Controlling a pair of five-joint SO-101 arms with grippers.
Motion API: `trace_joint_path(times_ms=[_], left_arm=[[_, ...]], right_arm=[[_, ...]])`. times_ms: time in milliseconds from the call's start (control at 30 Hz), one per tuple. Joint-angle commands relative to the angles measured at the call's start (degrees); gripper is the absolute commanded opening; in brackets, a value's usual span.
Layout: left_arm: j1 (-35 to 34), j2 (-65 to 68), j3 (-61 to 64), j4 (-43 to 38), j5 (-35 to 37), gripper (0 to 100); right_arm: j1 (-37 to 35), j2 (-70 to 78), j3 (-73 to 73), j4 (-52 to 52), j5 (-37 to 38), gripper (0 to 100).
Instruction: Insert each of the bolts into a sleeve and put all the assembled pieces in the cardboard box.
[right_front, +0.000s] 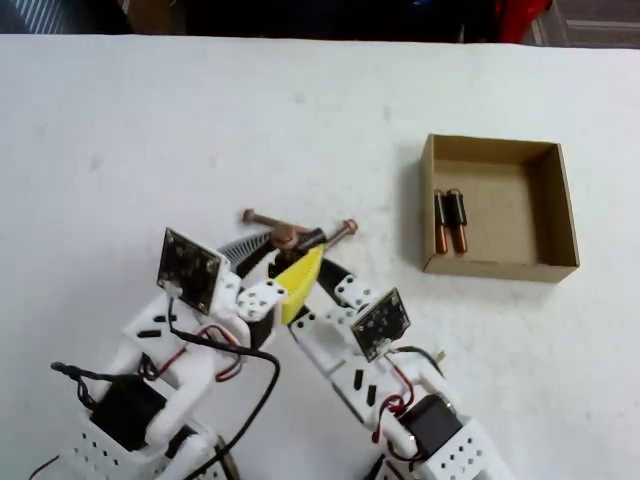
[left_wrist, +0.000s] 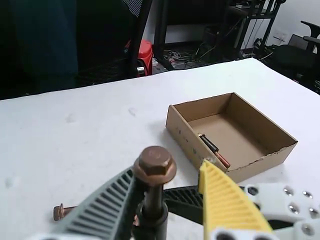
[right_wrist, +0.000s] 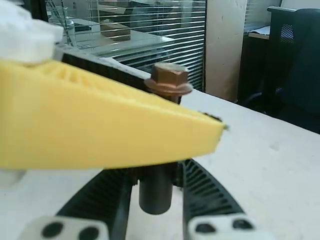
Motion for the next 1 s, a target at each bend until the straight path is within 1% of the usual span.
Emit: trace_joint_path(times_ms=[0,233,367,633,767,967], left_arm=[[0.22,-0.84,-0.53,-1.58,-0.62,21],[0.13,-0.75,0.18,-1.58,-0.62,21],[-1.45,-0.75,1.58,-1.58,-0.62,21],[-1.45,-0.75,2.11,-1.93,-0.70,21],[-1.45,-0.75,2.29,-1.58,-4.13,21],[-1.45,-0.75,2.29,-1.58,-4.66,21]], right_arm=[[-0.13,-0.84,0.53,-0.22,1.14,1.7],[-0.13,-0.84,0.53,-0.04,1.23,1.7],[-0.13,-0.84,0.53,0.92,1.23,1.7],[-0.13,-0.84,0.53,0.92,1.32,1.7],[-0.13,-0.84,0.53,0.92,1.32,1.7],[-0.13,-0.84,0.53,0.92,1.32,1.7]])
